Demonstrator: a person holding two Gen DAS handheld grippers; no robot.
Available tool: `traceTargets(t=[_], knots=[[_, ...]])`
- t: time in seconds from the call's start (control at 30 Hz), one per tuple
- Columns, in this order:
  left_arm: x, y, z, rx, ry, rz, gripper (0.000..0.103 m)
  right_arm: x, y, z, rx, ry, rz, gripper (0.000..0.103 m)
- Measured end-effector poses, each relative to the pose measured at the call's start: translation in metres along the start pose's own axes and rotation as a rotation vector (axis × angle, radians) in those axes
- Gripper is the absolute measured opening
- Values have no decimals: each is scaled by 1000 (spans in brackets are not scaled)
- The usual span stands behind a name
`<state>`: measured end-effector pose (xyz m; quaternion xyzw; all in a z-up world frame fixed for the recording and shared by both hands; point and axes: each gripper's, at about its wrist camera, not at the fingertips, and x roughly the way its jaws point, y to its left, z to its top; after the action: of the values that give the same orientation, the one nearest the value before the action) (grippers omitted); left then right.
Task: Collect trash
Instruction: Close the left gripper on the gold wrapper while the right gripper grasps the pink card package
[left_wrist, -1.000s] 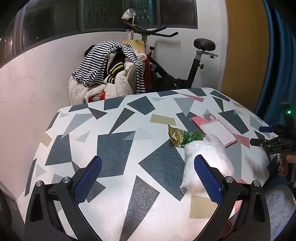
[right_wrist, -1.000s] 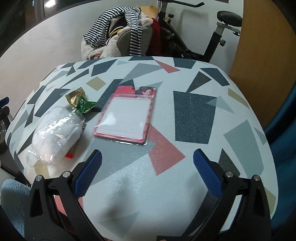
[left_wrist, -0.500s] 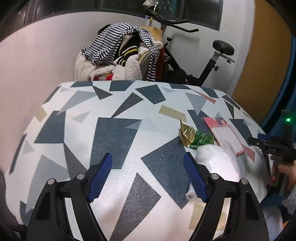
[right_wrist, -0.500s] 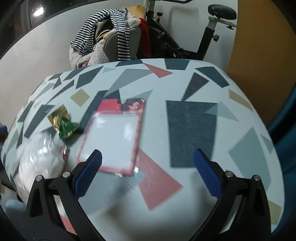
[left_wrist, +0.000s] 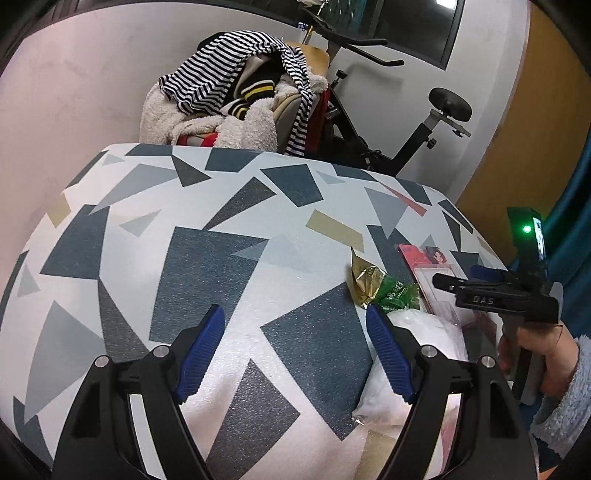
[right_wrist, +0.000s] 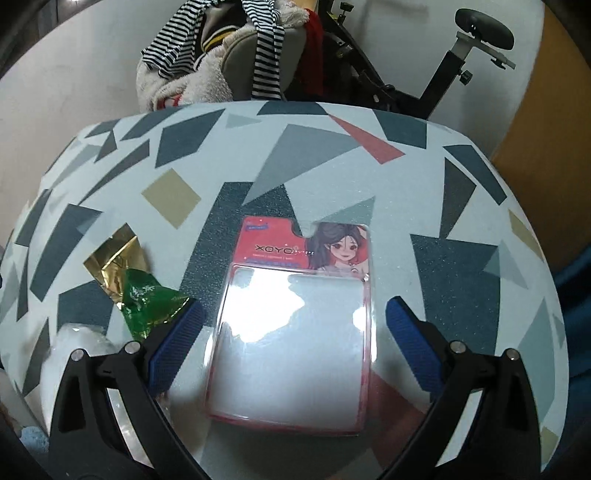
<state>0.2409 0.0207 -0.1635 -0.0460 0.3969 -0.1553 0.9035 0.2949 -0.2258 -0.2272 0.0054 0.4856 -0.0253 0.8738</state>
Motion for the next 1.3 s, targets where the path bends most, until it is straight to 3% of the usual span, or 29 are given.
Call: traceTargets(t=[0.2,0.4,0.53,0.9,1.0,1.1,1.3], knots=[[8,-2,1,0,12,-22,77,9,-5,-6,32,27,-56,97],[15,-4,3,-31,26,-52,77,13,-26,-4,174,67,40,97],[15,-8,3,-18,26,-56,77,9,-22,-4,124,31,27,97],[15,-7,-1,-26,34,-63,77,15,-1,-3,31,80,-16,97],[14,-4,-2,-33,34,-65,77,20,-1,-5,45,96,-23,97],[15,-3,-1,-31,36,-66,77,25,-11,-6,133,120,23,98],[22,-4,6,-46,48,-85,77,20,-13,-7,99,118,-21,95]])
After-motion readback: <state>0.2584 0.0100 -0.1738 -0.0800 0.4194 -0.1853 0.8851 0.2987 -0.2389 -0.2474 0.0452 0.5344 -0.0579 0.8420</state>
